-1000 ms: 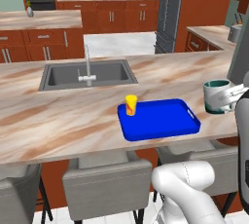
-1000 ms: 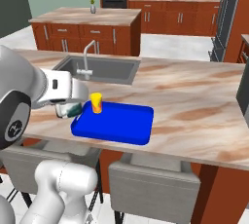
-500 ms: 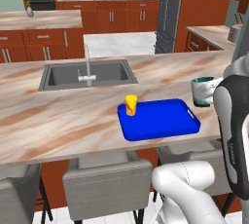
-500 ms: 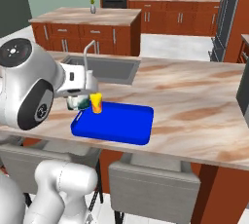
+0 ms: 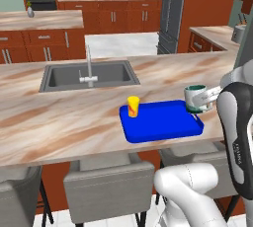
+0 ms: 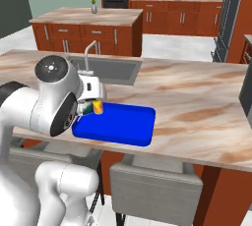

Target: There is a tray on the dining counter. Grab the cup, mug, and pitcher and place them on the tray. The pitcher may be placed next to the tray if it cannot fit the tray.

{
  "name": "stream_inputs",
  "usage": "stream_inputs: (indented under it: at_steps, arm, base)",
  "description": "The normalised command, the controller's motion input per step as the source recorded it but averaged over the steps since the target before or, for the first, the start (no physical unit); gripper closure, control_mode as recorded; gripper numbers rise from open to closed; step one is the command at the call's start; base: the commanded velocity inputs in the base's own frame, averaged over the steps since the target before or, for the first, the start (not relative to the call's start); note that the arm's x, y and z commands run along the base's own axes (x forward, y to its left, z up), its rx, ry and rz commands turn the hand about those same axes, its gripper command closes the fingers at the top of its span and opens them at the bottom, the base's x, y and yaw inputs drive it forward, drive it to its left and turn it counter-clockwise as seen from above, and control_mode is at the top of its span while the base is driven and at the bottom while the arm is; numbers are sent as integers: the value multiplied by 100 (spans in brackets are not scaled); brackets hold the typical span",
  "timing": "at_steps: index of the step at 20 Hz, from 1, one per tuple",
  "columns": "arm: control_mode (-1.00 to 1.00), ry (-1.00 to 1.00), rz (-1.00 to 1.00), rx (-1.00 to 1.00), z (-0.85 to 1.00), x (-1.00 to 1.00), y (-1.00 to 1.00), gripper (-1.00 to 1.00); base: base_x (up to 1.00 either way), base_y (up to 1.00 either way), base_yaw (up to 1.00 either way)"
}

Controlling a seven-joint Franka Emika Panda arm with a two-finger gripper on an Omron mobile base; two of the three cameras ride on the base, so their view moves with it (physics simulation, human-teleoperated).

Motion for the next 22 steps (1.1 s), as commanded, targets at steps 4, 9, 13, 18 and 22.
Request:
stream_inputs:
  at_steps: [4, 9, 13, 18, 22]
  arm:
    - [-100, 0, 10, 8, -22, 27, 0, 100]
    - [-100, 1, 8, 8, -10, 23, 0, 100]
    - [-100, 4, 8, 7, -3, 13, 0, 100]
    - [-100, 6, 7, 5, -1, 12, 0, 100]
    - [-100, 6, 6, 4, -3, 5, 0, 100]
  base:
    - [0, 0, 0]
    - [0, 0, 0]
    - [0, 0, 0]
    - [0, 0, 0]
    - [0, 0, 0]
